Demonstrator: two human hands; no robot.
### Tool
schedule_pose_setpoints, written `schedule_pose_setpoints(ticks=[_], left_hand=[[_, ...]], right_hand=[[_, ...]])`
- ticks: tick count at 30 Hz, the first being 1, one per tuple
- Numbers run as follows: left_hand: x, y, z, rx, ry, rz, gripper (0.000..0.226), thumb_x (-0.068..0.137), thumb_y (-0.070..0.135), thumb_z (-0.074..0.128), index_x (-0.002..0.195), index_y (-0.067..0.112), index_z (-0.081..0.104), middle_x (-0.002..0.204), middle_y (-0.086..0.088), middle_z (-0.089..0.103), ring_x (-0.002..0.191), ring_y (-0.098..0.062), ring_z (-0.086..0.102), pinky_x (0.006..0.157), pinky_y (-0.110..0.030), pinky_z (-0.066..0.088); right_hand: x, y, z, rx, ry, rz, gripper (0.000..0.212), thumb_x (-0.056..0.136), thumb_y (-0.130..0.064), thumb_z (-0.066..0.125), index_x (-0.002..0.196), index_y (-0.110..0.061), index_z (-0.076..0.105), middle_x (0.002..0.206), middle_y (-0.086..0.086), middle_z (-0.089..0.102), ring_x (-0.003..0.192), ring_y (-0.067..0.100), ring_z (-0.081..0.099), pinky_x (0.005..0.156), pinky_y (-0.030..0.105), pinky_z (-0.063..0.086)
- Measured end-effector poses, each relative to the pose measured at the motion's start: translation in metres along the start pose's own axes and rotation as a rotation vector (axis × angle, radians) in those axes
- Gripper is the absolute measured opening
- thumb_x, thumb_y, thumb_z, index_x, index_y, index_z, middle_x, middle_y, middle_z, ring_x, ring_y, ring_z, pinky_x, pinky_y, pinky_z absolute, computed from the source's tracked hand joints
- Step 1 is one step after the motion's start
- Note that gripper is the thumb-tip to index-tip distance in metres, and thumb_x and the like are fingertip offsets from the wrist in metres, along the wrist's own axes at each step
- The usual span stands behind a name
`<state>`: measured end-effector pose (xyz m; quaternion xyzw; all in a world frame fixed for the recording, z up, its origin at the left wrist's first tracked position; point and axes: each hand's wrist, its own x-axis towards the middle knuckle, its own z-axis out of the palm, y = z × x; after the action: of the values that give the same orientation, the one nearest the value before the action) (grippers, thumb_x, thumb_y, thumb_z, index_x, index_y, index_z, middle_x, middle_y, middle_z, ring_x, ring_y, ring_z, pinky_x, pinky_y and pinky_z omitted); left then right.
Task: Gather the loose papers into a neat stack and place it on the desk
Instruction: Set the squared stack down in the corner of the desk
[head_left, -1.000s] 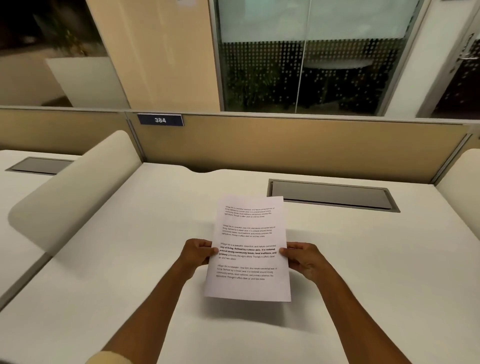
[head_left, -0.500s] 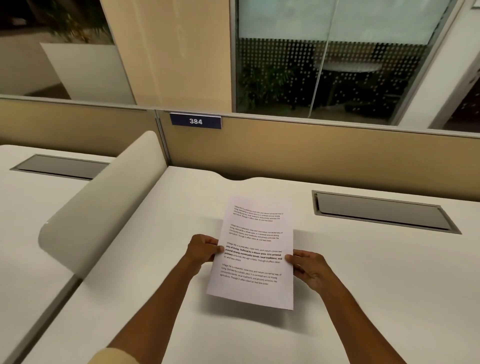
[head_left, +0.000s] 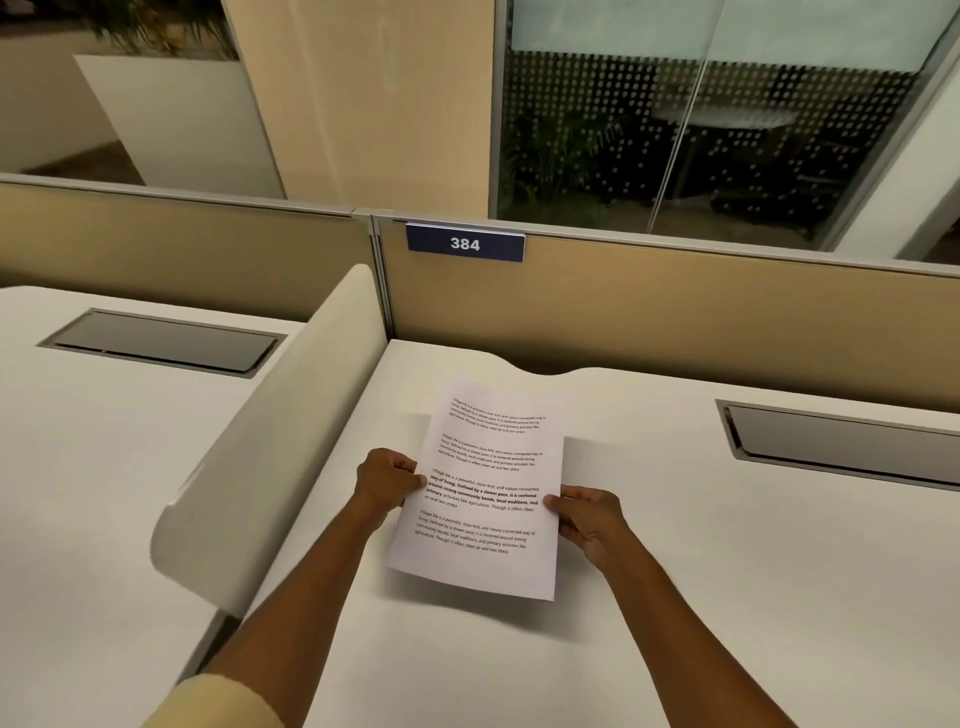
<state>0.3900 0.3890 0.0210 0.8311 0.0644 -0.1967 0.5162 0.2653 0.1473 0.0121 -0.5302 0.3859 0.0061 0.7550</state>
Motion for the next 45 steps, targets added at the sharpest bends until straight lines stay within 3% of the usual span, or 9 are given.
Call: schedule_pose_setpoints(ticks=[4, 10, 13, 22, 25, 28, 34, 39, 45], left_hand=[[0.027, -0.001, -0.015, 0.017, 0.05, -0.003, 0.01, 0.078, 0.0, 0.073, 0.085, -0.007, 0.071, 0.092, -0.021, 0.074, 0.085, -0.037, 0.071, 0.08, -0.048, 0.061], [0.075, 0.002, -0.031, 0.008, 0.077, -0.033, 0.009, 0.077, -0.002, 0.072, 0.083, -0.009, 0.071, 0.083, -0.018, 0.073, 0.074, -0.026, 0.065, 0.076, -0.041, 0.057], [0.098, 0.007, -0.039, 0.041, 0.125, -0.03, 0.007, 0.076, 0.0, 0.074, 0.08, -0.005, 0.072, 0.073, -0.009, 0.069, 0.071, -0.024, 0.062, 0.069, -0.033, 0.052], [0.165, 0.014, -0.047, 0.191, 0.194, -0.001, 0.01, 0.08, 0.006, 0.071, 0.084, -0.002, 0.074, 0.09, -0.017, 0.075, 0.091, -0.034, 0.07, 0.084, -0.037, 0.055], [0.18, 0.017, -0.044, 0.266, 0.234, 0.017, 0.004, 0.082, 0.005, 0.068, 0.081, 0.005, 0.072, 0.088, -0.016, 0.074, 0.089, -0.035, 0.069, 0.079, -0.035, 0.055], [0.192, 0.017, -0.04, 0.339, 0.289, 0.04, 0.012, 0.084, 0.004, 0.064, 0.092, 0.001, 0.072, 0.097, -0.018, 0.074, 0.091, -0.035, 0.067, 0.074, -0.03, 0.049], [0.199, 0.009, -0.031, 0.494, 0.373, 0.104, 0.021, 0.087, 0.0, 0.055, 0.106, -0.004, 0.064, 0.109, -0.025, 0.067, 0.099, -0.043, 0.064, 0.088, -0.046, 0.054], [0.195, 0.006, -0.022, 0.681, 0.416, 0.234, 0.019, 0.085, -0.009, 0.044, 0.091, -0.007, 0.062, 0.099, -0.027, 0.066, 0.092, -0.045, 0.062, 0.076, -0.046, 0.049], [0.195, 0.006, -0.022, 0.763, 0.396, 0.229, 0.025, 0.082, -0.013, 0.041, 0.092, -0.007, 0.063, 0.1, -0.025, 0.065, 0.094, -0.041, 0.061, 0.075, -0.044, 0.05]], right_hand=[[0.022, -0.006, 0.033, -0.033, 0.027, 0.004, 0.026, 0.08, 0.011, 0.069, 0.106, 0.008, 0.066, 0.105, 0.024, 0.07, 0.089, 0.034, 0.068, 0.082, 0.042, 0.056], [0.069, -0.019, 0.076, -0.104, 0.081, -0.013, 0.026, 0.077, 0.01, 0.071, 0.103, 0.007, 0.068, 0.105, 0.025, 0.071, 0.094, 0.037, 0.07, 0.088, 0.046, 0.056], [0.091, -0.025, 0.096, -0.131, 0.081, -0.009, 0.02, 0.077, 0.009, 0.072, 0.095, 0.003, 0.07, 0.103, 0.023, 0.072, 0.093, 0.037, 0.07, 0.088, 0.048, 0.057], [0.153, -0.038, 0.143, -0.286, 0.096, -0.071, 0.024, 0.078, -0.002, 0.076, 0.102, -0.002, 0.072, 0.104, 0.015, 0.074, 0.091, 0.033, 0.071, 0.089, 0.045, 0.057], [0.164, -0.039, 0.156, -0.329, 0.149, -0.105, 0.021, 0.079, -0.007, 0.077, 0.1, -0.004, 0.073, 0.105, 0.012, 0.074, 0.09, 0.03, 0.071, 0.089, 0.042, 0.058], [0.172, -0.038, 0.165, -0.368, 0.191, -0.151, 0.021, 0.08, -0.009, 0.076, 0.1, -0.007, 0.072, 0.107, 0.01, 0.074, 0.089, 0.027, 0.07, 0.086, 0.039, 0.058], [0.18, -0.033, 0.176, -0.467, 0.252, -0.218, 0.038, 0.081, -0.011, 0.074, 0.118, -0.009, 0.065, 0.121, 0.008, 0.068, 0.103, 0.026, 0.068, 0.089, 0.037, 0.057], [0.181, -0.024, 0.178, -0.586, 0.243, -0.3, 0.036, 0.083, -0.011, 0.072, 0.118, -0.007, 0.064, 0.122, 0.01, 0.068, 0.105, 0.027, 0.068, 0.092, 0.038, 0.055], [0.181, -0.02, 0.182, -0.658, 0.245, -0.349, 0.031, 0.085, -0.015, 0.07, 0.115, -0.009, 0.067, 0.118, 0.007, 0.07, 0.101, 0.024, 0.069, 0.084, 0.027, 0.053]])
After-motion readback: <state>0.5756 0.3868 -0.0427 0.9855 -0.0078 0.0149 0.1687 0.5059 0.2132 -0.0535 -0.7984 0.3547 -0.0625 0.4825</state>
